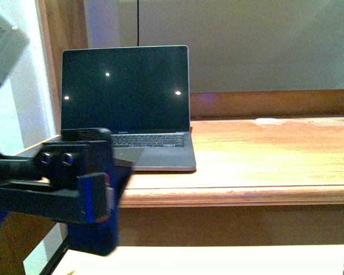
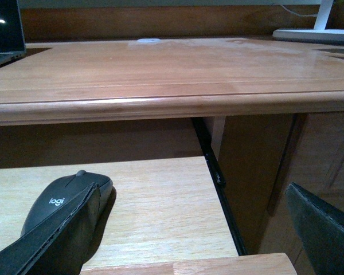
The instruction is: Place mouse
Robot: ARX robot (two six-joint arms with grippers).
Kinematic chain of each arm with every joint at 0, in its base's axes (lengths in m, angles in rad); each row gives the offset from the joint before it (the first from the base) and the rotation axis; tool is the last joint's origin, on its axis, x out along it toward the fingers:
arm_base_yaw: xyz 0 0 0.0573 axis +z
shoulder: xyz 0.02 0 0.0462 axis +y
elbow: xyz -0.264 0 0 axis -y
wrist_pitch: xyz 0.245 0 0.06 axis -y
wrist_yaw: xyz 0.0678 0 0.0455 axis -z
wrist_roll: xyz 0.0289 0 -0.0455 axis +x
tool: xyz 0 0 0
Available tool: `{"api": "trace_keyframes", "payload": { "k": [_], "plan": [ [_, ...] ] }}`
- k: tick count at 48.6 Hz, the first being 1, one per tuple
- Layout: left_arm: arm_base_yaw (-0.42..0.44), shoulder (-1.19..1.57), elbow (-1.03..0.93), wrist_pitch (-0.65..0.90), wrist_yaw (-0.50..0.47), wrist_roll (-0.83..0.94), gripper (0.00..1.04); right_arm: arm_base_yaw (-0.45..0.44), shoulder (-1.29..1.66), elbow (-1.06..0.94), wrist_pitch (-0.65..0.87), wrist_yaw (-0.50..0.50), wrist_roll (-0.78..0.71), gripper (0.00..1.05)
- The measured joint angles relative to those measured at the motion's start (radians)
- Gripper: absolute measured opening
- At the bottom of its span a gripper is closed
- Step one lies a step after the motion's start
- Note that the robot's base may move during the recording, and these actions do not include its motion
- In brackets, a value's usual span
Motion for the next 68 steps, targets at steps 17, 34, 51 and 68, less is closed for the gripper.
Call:
{"api": "trace_keyframes", "payload": {
  "k": [17,34,51,68],
  "plan": [
    [-0.216,-0.512,-0.154,-0.343,-0.696,0.01,0.97,0.0,0.0,0.0,0.0,0.0,0.0,0.97],
    [-0.034,-0.908,-0.369,-0.397,-0.481,0.075,0.39,0.0,0.0,0.0,0.0,0.0,0.0,0.97],
    [0.235,-1.032,-0.439,-0.442,-0.217,0.08,0.03,0.0,0.0,0.0,0.0,0.0,0.0,0.97],
    [0.461,-1.088,-0.48,-0.457,0.015,0.082,0.03,0.0,0.0,0.0,0.0,0.0,0.0,0.97]
  ]
}}
